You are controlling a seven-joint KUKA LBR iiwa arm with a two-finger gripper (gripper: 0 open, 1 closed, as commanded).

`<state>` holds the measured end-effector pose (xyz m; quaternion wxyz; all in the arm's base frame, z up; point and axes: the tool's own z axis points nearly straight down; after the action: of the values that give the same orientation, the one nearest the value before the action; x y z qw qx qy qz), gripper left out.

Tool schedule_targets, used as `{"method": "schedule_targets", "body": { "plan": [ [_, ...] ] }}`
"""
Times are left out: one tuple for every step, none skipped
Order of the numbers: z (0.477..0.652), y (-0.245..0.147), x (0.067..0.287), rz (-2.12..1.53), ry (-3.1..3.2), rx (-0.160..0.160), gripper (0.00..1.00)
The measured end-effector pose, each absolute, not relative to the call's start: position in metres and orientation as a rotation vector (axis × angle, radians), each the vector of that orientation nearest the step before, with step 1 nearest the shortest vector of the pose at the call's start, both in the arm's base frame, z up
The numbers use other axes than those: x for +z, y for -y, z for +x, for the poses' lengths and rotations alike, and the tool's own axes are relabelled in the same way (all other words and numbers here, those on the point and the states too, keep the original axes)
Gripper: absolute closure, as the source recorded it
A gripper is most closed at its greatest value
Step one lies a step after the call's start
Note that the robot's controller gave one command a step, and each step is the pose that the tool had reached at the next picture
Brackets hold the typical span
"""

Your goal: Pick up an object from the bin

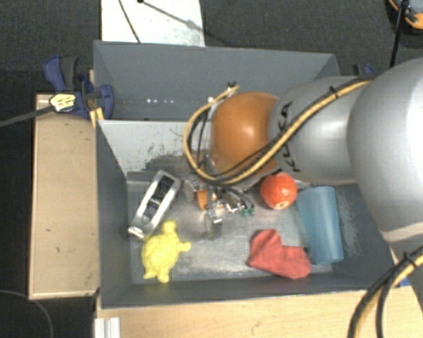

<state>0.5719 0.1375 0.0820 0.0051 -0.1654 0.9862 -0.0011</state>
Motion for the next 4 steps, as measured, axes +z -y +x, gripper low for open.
{"method": "schedule_targets", "body": {
  "plan": [
    [0.552,-0.131,0.074,-0.128,-3.137,0.001,0.00],
    [0.549,-0.107,0.080,-0.022,-3.143,0.002,0.00],
    [0.580,-0.083,0.083,0.089,-3.140,0.003,1.00],
    [0.589,-0.079,0.083,0.236,-3.133,0.002,0.00]
  ]
}}
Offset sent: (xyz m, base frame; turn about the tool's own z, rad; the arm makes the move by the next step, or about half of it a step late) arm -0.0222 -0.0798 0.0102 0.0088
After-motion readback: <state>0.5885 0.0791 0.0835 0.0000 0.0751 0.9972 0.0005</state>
